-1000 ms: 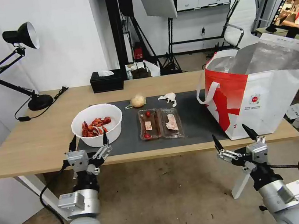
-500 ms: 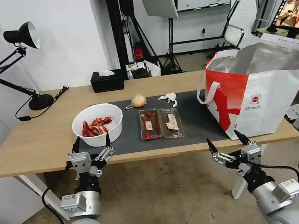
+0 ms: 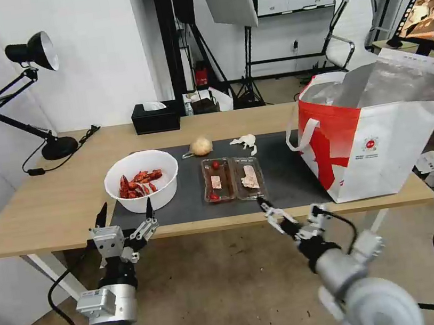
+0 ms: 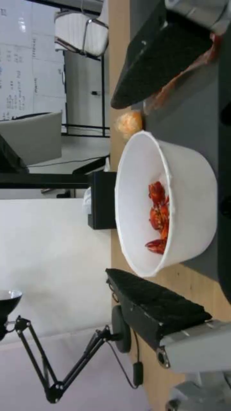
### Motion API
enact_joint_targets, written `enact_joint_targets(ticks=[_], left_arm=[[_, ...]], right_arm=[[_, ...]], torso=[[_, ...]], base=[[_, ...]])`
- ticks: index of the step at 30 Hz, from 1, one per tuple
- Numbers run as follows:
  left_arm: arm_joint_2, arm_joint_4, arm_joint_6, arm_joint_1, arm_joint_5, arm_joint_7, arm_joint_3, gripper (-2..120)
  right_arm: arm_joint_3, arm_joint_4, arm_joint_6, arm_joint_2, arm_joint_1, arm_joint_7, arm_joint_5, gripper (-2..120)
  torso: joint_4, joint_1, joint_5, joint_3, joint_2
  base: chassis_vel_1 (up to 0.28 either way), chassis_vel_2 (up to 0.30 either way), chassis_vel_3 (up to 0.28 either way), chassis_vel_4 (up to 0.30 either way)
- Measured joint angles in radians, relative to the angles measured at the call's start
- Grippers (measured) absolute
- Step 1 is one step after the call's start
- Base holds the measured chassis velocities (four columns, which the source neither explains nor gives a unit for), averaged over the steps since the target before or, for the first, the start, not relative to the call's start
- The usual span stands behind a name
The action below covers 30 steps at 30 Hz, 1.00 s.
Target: Pick up the trash from the table and place it into the takeout bag.
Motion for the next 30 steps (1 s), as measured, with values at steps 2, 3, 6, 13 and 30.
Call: enact_joint_targets(ticks=[2,3,6,13,30], left_arm=[[0.007,-0.002,0.0,0.004,-0.003,0.0,-0.007,100],[0.014,-0.003,0.001,0.006,-0.007,-0.001,-0.013,100],[0.023,-0.004,0.003,0.008,-0.014,-0.002,-0.02,100],[0.048,-0.003,0.013,0.028,-0.038,-0.007,-0.043,100],[0.057,-0.008,0.006,0.044,-0.049,-0.01,-0.051,100]], right_arm=[[-0.025,-0.024,0.003,0.018,0.034,0.022,0.016,100],[-0.046,-0.045,0.008,0.038,0.064,0.042,0.025,100],[-0.08,-0.09,0.021,0.074,0.114,0.077,0.039,100],[-0.174,-0.275,0.046,0.255,0.29,0.194,0.038,100],[-0.122,-0.336,0.074,0.284,0.333,0.261,0.031,100]], torso=[[0.0002,0.0,0.0001,0.0,0.0],[0.0001,0.0,-0.0001,0.0,0.0],[0.0,0.0,-0.0001,0.0,0.0],[0.0003,0.0,-0.0003,0.0,0.0],[0.0,0.0,0.0002,0.0,0.0]], base=[[0.0,0.0,0.0,0.0],[0.0,0.0,0.0,0.0],[0.0,0.0,0.0,0.0],[0.0,0.0,0.0,0.0],[0.0,0.0,0.0,0.0]])
